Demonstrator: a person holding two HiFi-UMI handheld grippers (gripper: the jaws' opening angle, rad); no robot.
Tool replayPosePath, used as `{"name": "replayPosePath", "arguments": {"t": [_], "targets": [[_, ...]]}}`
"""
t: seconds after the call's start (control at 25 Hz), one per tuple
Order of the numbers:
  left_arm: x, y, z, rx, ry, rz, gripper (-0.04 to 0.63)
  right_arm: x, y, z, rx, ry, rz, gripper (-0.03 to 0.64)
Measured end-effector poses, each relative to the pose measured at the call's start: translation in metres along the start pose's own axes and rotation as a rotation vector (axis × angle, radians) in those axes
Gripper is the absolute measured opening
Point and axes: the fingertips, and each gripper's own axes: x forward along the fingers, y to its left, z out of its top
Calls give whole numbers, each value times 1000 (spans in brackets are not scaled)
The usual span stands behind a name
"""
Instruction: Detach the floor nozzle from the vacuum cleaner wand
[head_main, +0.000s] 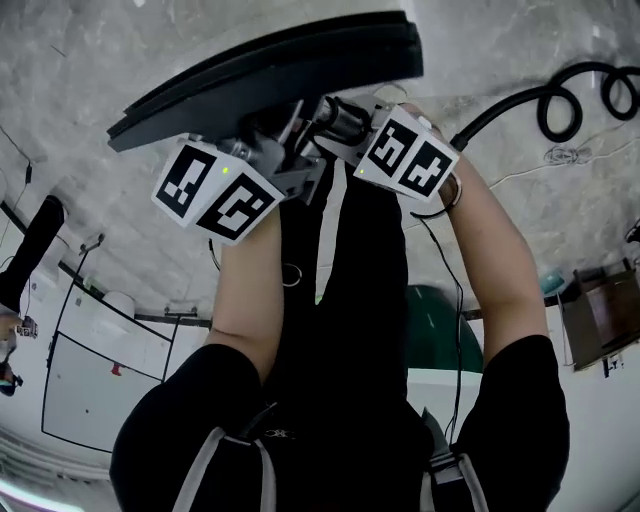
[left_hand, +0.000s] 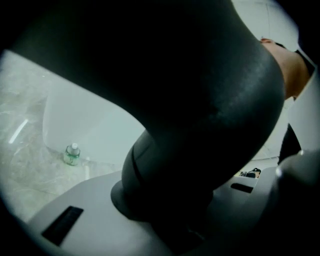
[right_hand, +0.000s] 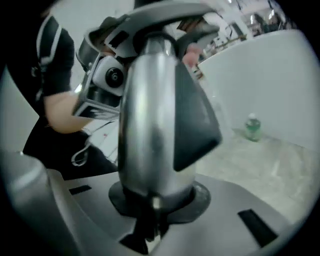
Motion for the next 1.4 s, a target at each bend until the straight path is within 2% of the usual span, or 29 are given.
{"name": "replayPosePath", "arguments": {"t": [0.04,0.08,0.12,0.16,0.24,0.28,0.32,0.36,0.48,0.6,0.72,0.8,0.84,0.88,1.04,1.16,1.2,1.24,1.28,1.32,1.4], "targets": [[-1,-3,-1,0,13,-33,78,2,11,0,21,6,92,89],[-1,0,-3,-20,23,-37,77,4,15,0,44,3,122,89],[-1,8,-3,-53,26,-9,75,6,13,1,63,-5,85,87],[-2,20,-3,-90,22,47,74,8,5,2,71,-15,-8,82],[-7,44,1,-148,2,182,74,13,-16,4,52,-14,-251,67],[-10,52,4,-157,-4,224,74,16,-24,5,37,-6,-334,59],[-12,56,6,-150,-4,230,74,19,-27,7,28,-2,-360,57],[-13,57,9,-129,2,203,72,24,-25,10,24,-7,-328,57],[-17,55,15,-51,40,29,77,44,-10,21,42,-43,-71,57],[-24,28,10,-42,77,-172,83,36,23,18,85,-51,148,57],[-39,-19,4,-109,88,-363,86,1,82,10,160,-22,375,57],[-46,-21,7,-208,69,-391,86,-12,105,14,249,-6,486,58],[-45,-13,8,-248,62,-369,84,-11,104,16,283,-5,480,58],[-40,-3,8,-273,65,-330,84,-6,95,17,301,-6,425,57],[-17,35,8,-308,93,-133,83,17,46,16,311,21,37,55],[-20,73,4,-285,130,161,80,29,13,7,273,85,-311,55],[-23,84,1,-273,140,245,81,32,5,3,249,102,-396,55],[-26,90,-2,-268,142,285,81,35,0,0,230,109,-433,55],[-27,90,-6,-269,140,277,81,37,1,-2,221,105,-413,55],[-27,86,-9,-271,133,234,81,40,6,-2,224,89,-340,55],[-28,76,4,-249,64,105,81,42,29,-5,247,48,-83,55]]}}
